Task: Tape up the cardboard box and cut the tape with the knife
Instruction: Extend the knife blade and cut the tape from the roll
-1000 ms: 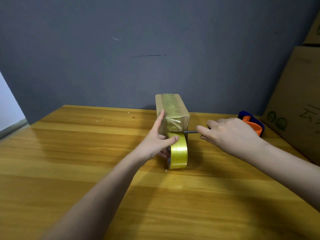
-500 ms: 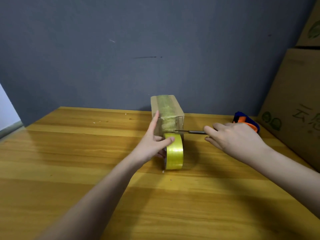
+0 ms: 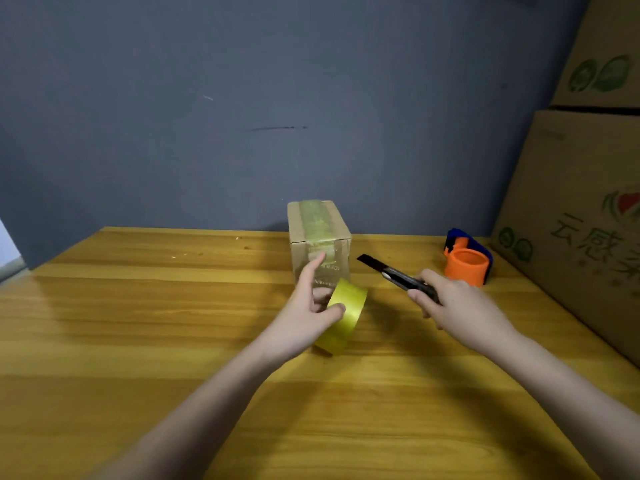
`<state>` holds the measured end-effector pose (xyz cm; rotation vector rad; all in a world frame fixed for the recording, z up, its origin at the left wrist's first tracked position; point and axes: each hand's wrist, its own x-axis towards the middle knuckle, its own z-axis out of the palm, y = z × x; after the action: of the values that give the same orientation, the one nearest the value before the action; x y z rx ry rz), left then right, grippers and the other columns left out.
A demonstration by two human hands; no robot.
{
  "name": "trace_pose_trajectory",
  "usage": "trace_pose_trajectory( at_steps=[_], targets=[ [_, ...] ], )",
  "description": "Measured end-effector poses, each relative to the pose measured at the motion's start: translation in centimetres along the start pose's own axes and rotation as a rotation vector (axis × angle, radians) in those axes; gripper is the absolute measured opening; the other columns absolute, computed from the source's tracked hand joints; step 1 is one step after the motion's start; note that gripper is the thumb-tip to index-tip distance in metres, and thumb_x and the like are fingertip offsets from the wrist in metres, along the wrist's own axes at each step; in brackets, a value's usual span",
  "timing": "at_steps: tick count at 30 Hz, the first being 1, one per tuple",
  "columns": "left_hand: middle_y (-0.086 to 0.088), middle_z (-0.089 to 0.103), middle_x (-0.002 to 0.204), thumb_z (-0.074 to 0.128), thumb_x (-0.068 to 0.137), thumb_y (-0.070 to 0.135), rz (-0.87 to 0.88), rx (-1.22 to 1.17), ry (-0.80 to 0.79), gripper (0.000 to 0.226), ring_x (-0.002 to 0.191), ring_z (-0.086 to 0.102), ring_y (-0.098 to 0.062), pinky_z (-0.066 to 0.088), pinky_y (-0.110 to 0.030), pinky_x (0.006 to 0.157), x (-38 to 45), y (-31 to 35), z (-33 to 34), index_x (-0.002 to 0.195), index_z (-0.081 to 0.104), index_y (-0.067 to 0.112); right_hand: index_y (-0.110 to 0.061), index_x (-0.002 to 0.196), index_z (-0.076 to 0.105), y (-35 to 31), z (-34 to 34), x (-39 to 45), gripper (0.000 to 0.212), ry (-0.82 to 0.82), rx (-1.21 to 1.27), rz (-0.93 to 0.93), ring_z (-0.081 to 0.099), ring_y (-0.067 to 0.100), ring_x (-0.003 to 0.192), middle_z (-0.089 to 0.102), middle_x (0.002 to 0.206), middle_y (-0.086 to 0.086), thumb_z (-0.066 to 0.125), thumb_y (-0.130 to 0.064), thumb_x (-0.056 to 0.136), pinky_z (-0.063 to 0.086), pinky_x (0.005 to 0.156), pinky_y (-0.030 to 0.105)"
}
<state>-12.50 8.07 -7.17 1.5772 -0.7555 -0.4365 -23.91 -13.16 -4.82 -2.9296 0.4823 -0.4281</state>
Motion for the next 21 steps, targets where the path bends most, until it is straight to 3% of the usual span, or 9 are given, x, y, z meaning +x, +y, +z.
trace_pose_trajectory(
  at_steps=[4, 7, 11, 13, 15, 16, 18, 21],
  targets=[
    [-0.001, 0.064, 0.120, 0.061, 0.086, 0.020, 0.061, 0.201, -0.018, 0.074, 0.101, 0.063, -0.032, 0.051, -0.039, 0.090, 0.1, 1.2, 2.6, 0.144, 0.018, 0.038, -0.018, 0.103, 0.055, 1.1, 1.4, 0.2, 0.019, -0.096, 0.543, 0.238, 0.057, 0.018, 0.048, 0.065, 0.074, 0.001, 0.054, -0.033, 0.092, 0.047, 0.046, 0.031],
    [-0.007, 0.061, 0.129, 0.061, 0.086, 0.025, 0.152, 0.578, -0.013, 0.073, 0.108, 0.060, -0.033, 0.047, -0.037, 0.088, 0.5, 2.0, 5.4, 0.143, 0.016, 0.034, -0.016, 0.107, 0.051, 2.4, 2.0, -0.5, 0.031, -0.134, 0.633, 0.346, 0.051, 0.016, 0.041, 0.060, 0.068, 0.007, 0.068, -0.026, 0.084, 0.040, 0.039, 0.027],
    [-0.011, 0.068, 0.107, 0.054, 0.090, 0.024, 0.290, 0.980, 0.006, 0.069, 0.094, 0.064, -0.035, 0.046, -0.035, 0.070, 1.2, 2.4, 9.5, 0.145, 0.014, 0.024, -0.013, 0.114, 0.047, 4.1, 2.8, -2.2, 0.036, -0.057, 0.629, 0.426, 0.051, 0.015, 0.040, 0.053, 0.070, 0.000, 0.066, -0.009, 0.084, 0.041, 0.033, 0.024],
    [-0.012, 0.069, 0.102, 0.051, 0.090, 0.021, 0.324, 1.085, -0.003, 0.065, 0.091, 0.065, -0.037, 0.045, -0.036, 0.069, 1.6, 2.1, 11.2, 0.144, 0.016, 0.021, -0.015, 0.112, 0.050, 5.0, 3.2, -2.9, 0.032, 0.030, 0.569, 0.453, 0.057, 0.022, 0.048, 0.054, 0.069, -0.002, 0.065, -0.011, 0.084, 0.050, 0.042, 0.033],
    [-0.013, 0.069, 0.098, 0.049, 0.090, 0.015, 0.343, 1.159, -0.027, 0.061, 0.088, 0.066, -0.037, 0.044, -0.036, 0.066, 2.0, 1.6, 12.8, 0.142, 0.018, 0.018, -0.021, 0.110, 0.053, 5.7, 3.3, -3.6, 0.030, 0.054, 0.426, 0.497, 0.066, 0.032, 0.073, 0.063, 0.078, 0.001, 0.066, -0.021, 0.083, 0.055, 0.064, 0.043],
    [-0.014, 0.069, 0.098, 0.048, 0.090, 0.013, 0.357, 1.204, -0.038, 0.059, 0.087, 0.066, -0.037, 0.041, -0.036, 0.064, 2.1, 1.4, 13.5, 0.142, 0.019, 0.016, -0.023, 0.111, 0.055, 6.0, 3.2, -4.0, 0.031, 0.053, 0.333, 0.525, 0.065, 0.034, 0.087, 0.067, 0.088, 0.004, 0.065, -0.027, 0.082, 0.053, 0.072, 0.041],
    [-0.015, 0.068, 0.100, 0.047, 0.091, 0.011, 0.395, 1.294, -0.067, 0.057, 0.088, 0.066, -0.036, 0.038, -0.036, 0.061, 2.3, 1.0, 14.7, 0.141, 0.021, 0.013, -0.027, 0.113, 0.055, 6.2, 3.0, -4.6, 0.033, 0.064, 0.173, 0.584, 0.063, 0.034, 0.102, 0.069, 0.105, 0.008, 0.062, -0.035, 0.082, 0.046, 0.077, 0.036],
    [-0.015, 0.067, 0.102, 0.046, 0.090, 0.010, 0.447, 1.346, -0.062, 0.055, 0.089, 0.066, -0.036, 0.043, -0.037, 0.063, 2.7, 0.4, 15.8, 0.140, 0.024, 0.010, -0.024, 0.116, 0.054, 6.5, 3.1, -5.3, 0.036, 0.102, 0.096, 0.634, 0.061, 0.035, 0.106, 0.065, 0.115, 0.011, 0.060, -0.037, 0.083, 0.046, 0.079, 0.037]
  ],
)
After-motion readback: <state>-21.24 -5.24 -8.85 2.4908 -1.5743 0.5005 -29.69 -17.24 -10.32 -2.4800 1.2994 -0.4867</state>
